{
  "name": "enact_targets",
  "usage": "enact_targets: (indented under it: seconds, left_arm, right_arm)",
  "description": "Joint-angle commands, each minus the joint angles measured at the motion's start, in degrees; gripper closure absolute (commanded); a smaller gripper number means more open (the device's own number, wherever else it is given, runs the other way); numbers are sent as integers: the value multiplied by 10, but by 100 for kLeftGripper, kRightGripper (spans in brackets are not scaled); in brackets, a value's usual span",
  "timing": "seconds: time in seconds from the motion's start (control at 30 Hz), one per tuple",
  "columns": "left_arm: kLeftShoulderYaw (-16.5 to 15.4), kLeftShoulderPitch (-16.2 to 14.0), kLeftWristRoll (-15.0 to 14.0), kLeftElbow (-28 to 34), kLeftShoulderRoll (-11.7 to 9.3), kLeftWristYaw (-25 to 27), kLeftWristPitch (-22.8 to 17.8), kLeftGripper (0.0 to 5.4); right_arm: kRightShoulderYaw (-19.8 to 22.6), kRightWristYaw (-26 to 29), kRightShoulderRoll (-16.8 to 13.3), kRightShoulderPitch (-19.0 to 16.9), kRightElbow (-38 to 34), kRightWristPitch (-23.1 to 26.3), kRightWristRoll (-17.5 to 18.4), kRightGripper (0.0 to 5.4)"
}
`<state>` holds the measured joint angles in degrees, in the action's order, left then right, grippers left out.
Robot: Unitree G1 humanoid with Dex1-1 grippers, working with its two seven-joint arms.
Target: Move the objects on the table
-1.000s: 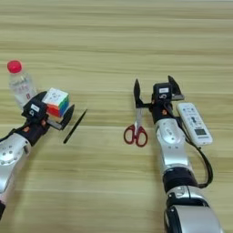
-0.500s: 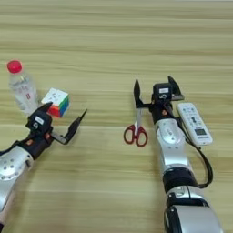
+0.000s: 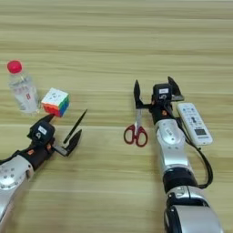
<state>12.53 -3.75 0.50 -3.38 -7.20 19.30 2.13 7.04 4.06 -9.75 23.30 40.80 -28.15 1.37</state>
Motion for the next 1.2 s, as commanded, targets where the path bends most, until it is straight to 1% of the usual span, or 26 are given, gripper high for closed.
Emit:
enact_targets:
  seconds: [0.03,0.4,0.57,0.63,0.83,1.1,1.17,1.2]
  left_arm:
    - [2,6,11,-18,-5,-2,-27,4]
    - [8,10,22,-25,-9,1,-56,4]
    - [-7,11,-12,-32,2,13,-103,4]
    - [-10,14,-14,-37,0,12,-110,4]
    - [-9,17,-7,-44,-2,9,-112,4]
    - [-6,18,-3,-46,-5,11,-104,4]
    - [-6,18,-3,-47,-6,10,-105,24]
    - [-6,18,-3,-47,-6,10,-105,54]
  right_arm:
    - [1,-2,-1,6,5,2,0,0]
    - [1,-2,-1,5,3,3,0,0]
    - [0,-3,0,5,2,3,-1,0]
    - [0,-3,0,5,2,3,-1,0]
    - [0,-3,0,4,1,2,-1,0]
    - [1,-3,0,5,2,3,0,0]
    - [1,-4,0,5,1,3,0,0]
    - [1,-4,0,5,1,3,0,0]
